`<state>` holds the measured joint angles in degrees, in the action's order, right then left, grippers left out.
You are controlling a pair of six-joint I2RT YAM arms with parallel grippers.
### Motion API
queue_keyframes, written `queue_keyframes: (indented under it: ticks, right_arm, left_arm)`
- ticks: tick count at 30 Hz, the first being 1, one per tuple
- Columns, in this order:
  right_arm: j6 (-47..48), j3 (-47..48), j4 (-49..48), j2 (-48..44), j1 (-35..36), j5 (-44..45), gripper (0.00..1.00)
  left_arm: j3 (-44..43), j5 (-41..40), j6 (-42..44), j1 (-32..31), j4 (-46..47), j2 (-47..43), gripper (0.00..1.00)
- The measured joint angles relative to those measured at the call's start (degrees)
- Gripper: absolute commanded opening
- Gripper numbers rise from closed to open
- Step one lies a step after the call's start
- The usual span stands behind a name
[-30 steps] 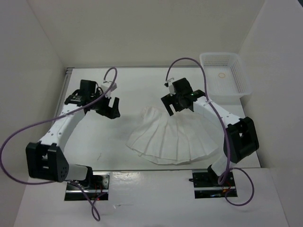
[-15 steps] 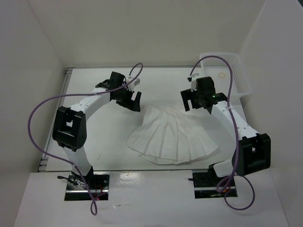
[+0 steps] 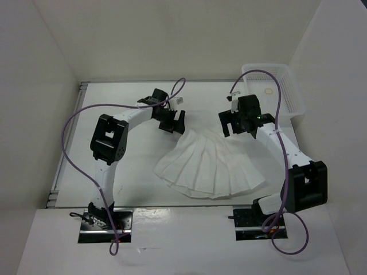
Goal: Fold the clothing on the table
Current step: Flatten the skirt out
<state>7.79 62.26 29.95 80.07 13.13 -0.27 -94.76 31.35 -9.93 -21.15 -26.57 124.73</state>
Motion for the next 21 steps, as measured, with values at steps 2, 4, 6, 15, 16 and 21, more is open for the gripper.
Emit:
queue_keyframes:
  ticks: [2, 4, 6, 15, 16, 21]
  right_arm:
    - [0.02, 0.00, 0.02, 0.00, 0.00, -0.44, 0.98]
    - [0.02, 0.00, -0.02, 0.00, 0.00, -0.79, 0.98]
    - [0.02, 0.00, -0.04, 0.00, 0.00, -1.03, 0.98]
    - [0.04, 0.00, -0.20, 0.00, 0.00, -2.03, 0.98]
    - [0.11, 0.00, -0.20, 0.00, 0.00, -2.08, 0.98]
    - [0.46, 0.00, -0.24, 0.00, 0.00, -2.14, 0.98]
  left_arm:
    - [-0.24, 0.26, -1.29, -0.87, 0.07, 0.94, 0.99]
    - [-0.26, 0.70, -2.56, -1.36, 0.70, 1.16, 0.99]
    - [-0.20, 0.74, -3.72, -1.79, 1.18, 1.18, 0.95]
    - [6.19, -3.39, -2.25, -4.24, -0.17, -2.16, 0.39]
    - [6.91, -3.65, -1.92, -4.50, -0.92, -2.32, 0.31]
    - [9.88, -4.90, -0.68, -4.59, -3.15, -3.78, 0.00]
